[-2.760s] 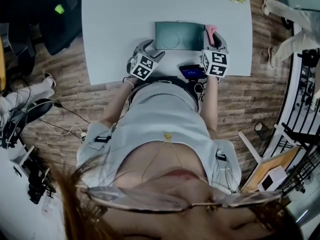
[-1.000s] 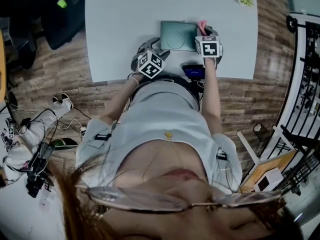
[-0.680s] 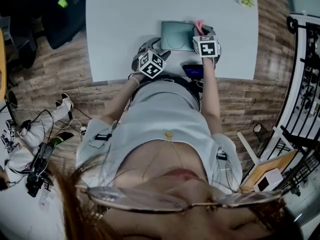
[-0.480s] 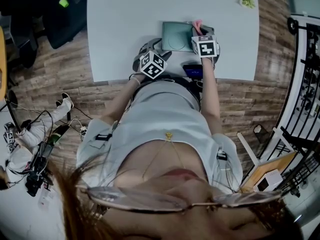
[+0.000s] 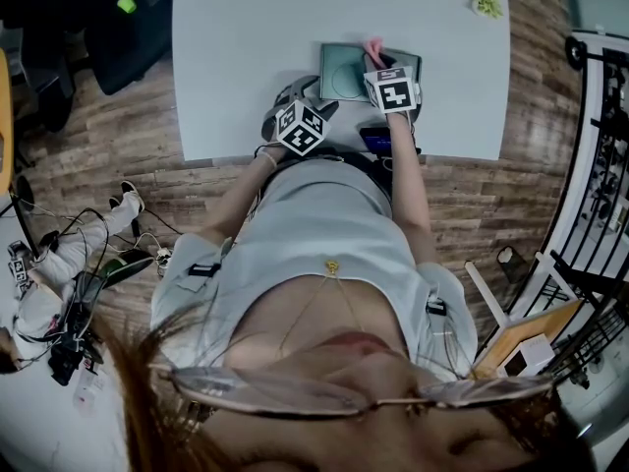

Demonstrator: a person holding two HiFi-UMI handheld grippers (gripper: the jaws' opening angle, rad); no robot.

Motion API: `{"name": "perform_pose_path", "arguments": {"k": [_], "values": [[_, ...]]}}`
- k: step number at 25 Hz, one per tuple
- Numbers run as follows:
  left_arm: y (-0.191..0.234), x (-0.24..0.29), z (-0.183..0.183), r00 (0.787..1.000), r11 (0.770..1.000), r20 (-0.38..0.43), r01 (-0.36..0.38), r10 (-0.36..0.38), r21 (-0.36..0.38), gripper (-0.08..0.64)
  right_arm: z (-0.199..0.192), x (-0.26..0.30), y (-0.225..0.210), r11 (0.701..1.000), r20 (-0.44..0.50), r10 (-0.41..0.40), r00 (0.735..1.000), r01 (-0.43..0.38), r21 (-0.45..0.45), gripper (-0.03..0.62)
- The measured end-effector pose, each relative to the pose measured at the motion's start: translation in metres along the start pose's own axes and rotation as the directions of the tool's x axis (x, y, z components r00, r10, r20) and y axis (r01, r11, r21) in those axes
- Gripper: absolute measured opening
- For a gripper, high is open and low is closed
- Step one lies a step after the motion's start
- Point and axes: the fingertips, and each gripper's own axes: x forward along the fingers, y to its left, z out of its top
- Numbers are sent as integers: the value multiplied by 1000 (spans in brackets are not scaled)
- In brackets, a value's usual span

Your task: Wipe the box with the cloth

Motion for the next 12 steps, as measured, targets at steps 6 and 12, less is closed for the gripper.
{"name": "perform_pose_path", "arguments": {"k": [6,12], "values": [[0,0,2,1000,1000,-2,1,-1,0,307,5,3,11,1000,3,27,1000,-27,-6,43],[1,-1,-1,1000,1000,0,1,-1,-5,307,11,7,27,998,2,52,999,-52,-26,43]]}}
